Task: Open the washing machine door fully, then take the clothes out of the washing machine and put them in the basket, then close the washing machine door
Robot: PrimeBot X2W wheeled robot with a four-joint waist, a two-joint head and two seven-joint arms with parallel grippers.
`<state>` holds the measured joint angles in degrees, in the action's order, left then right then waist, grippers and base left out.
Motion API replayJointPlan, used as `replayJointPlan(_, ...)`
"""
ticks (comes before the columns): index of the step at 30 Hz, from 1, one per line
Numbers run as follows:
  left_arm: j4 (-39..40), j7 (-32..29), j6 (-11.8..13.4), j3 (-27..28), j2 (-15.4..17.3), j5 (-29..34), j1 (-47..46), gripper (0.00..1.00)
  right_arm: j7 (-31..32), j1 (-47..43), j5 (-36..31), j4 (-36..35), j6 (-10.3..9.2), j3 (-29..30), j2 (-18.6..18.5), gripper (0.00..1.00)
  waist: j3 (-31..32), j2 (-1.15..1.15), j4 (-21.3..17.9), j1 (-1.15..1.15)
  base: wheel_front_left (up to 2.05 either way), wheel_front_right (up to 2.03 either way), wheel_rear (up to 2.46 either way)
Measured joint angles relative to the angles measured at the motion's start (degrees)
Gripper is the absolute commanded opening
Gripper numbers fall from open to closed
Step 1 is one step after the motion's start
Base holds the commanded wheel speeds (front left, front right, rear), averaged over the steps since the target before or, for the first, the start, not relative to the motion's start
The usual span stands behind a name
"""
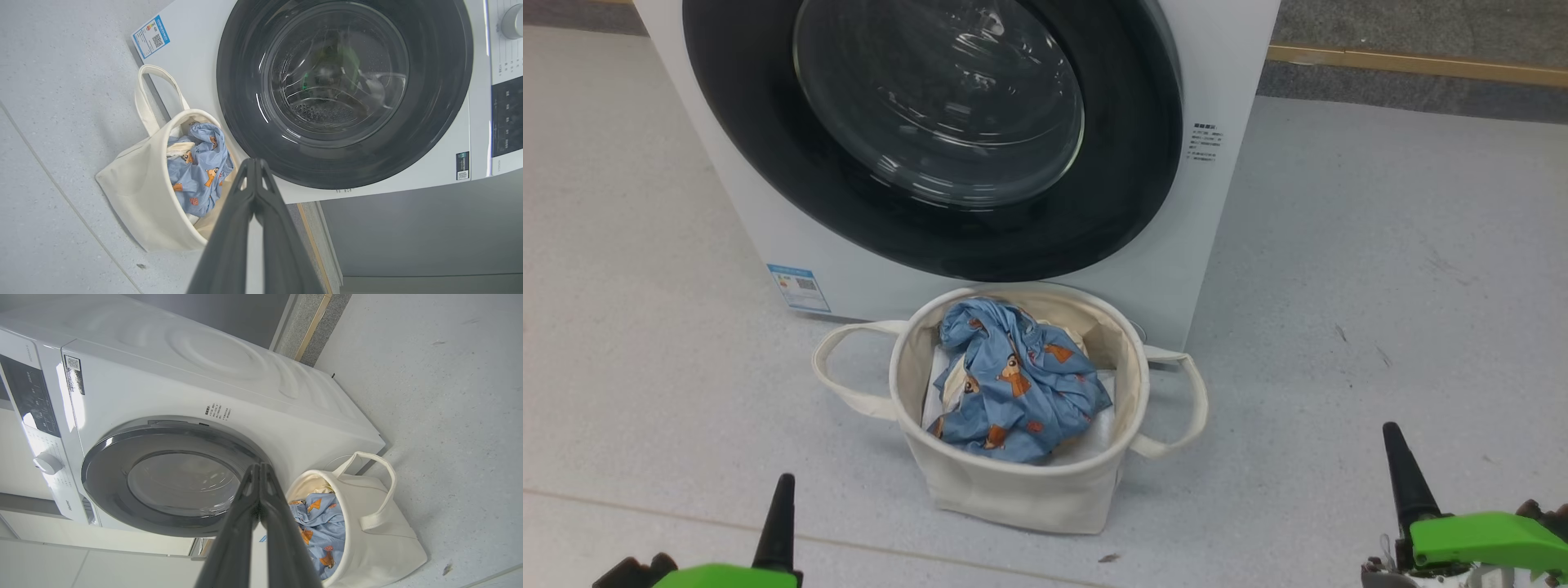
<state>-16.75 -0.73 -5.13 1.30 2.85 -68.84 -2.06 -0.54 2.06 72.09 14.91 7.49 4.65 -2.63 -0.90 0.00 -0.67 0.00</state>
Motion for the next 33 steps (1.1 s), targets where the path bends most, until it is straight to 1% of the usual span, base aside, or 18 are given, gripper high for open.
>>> replayJointPlan(33, 0.48, -5.26, -1.54, 3.13, -0.26, -21.84, -1.19, 0.00, 5.50, 1.19, 19.82, 0.74, -0.01, 1.58, -0.15, 0.00, 0.70, 0.00, 0.65, 0.00, 0.00, 0.00, 0.00)
